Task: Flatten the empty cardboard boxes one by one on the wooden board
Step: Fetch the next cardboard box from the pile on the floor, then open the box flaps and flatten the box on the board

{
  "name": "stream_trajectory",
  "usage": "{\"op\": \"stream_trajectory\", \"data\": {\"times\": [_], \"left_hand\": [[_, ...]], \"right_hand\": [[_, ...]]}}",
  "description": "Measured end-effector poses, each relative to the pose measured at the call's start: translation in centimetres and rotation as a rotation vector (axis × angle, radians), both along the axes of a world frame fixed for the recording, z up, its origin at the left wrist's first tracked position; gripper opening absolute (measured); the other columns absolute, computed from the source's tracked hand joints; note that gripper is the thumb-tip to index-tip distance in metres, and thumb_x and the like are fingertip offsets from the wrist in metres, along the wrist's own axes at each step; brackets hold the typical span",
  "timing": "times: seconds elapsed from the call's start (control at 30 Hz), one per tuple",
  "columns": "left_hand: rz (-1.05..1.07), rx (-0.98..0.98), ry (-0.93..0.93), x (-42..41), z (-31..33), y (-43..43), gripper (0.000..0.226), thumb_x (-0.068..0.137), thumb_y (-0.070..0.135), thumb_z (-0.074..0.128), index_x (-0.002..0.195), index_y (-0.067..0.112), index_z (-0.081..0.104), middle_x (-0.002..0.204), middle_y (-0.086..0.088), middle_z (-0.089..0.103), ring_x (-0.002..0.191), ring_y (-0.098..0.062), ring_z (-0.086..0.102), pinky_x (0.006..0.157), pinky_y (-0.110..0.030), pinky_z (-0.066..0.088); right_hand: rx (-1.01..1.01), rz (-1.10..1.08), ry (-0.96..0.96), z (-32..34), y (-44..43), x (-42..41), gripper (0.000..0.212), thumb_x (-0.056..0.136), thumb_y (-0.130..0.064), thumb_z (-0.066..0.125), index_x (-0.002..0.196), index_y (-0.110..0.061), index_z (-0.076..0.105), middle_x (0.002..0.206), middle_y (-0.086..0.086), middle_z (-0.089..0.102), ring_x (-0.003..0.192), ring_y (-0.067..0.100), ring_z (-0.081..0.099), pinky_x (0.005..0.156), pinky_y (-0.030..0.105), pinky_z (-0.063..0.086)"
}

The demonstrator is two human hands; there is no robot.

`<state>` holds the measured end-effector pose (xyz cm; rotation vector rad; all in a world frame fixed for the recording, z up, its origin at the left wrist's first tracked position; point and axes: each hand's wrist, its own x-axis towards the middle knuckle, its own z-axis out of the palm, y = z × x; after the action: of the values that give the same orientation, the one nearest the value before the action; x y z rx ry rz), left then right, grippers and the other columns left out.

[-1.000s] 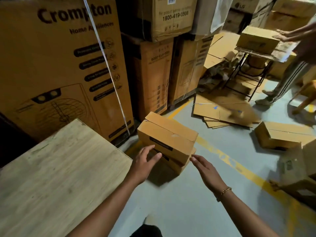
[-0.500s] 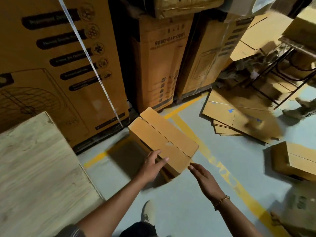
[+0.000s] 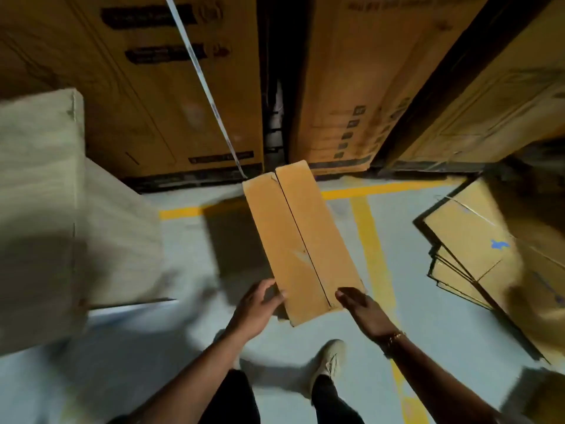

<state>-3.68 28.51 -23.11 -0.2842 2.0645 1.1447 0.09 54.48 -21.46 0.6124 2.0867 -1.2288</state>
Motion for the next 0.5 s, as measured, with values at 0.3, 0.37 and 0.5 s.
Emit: {"op": "stream_trajectory", "data": {"times": [0.3,0.37,0.5], "left_hand": [[0.348,-0.029,-0.220,3.1,-15.1,6.3,0.040,0.092,0.049,0.062,0.121,0.023,0.055,0.117,0.008,0.056,0.114,-0.015,0.055,0.088,-0.025,0.038],[0.431,-0.004,-0.229,3.1,-18.5,7.0,0.041,0.086,0.054,0.065,0.108,0.020,0.057,0.109,0.011,0.060,0.107,-0.014,0.059,0.083,-0.023,0.040],[0.584,0.095,-0.258,4.0,-28.8,6.6,0.076,0.067,0.075,0.069,0.124,0.026,0.057,0.122,0.007,0.066,0.113,-0.017,0.062,0.099,-0.035,0.048]], "right_hand": [[0.163,0.088,-0.088,-16.7,8.5,-5.2,0.066,0.091,-0.049,0.063,0.145,-0.016,0.045,0.148,0.010,0.046,0.131,0.029,0.049,0.106,0.038,0.040],[0.123,0.021,-0.089,-20.0,9.1,-5.8,0.056,0.084,-0.051,0.067,0.129,-0.021,0.054,0.133,0.009,0.059,0.114,0.029,0.060,0.091,0.036,0.048],[0.023,-0.152,-0.089,-26.3,10.6,-6.9,0.074,0.079,-0.051,0.075,0.140,-0.024,0.043,0.126,-0.002,0.061,0.112,0.026,0.061,0.101,0.042,0.046]]}}
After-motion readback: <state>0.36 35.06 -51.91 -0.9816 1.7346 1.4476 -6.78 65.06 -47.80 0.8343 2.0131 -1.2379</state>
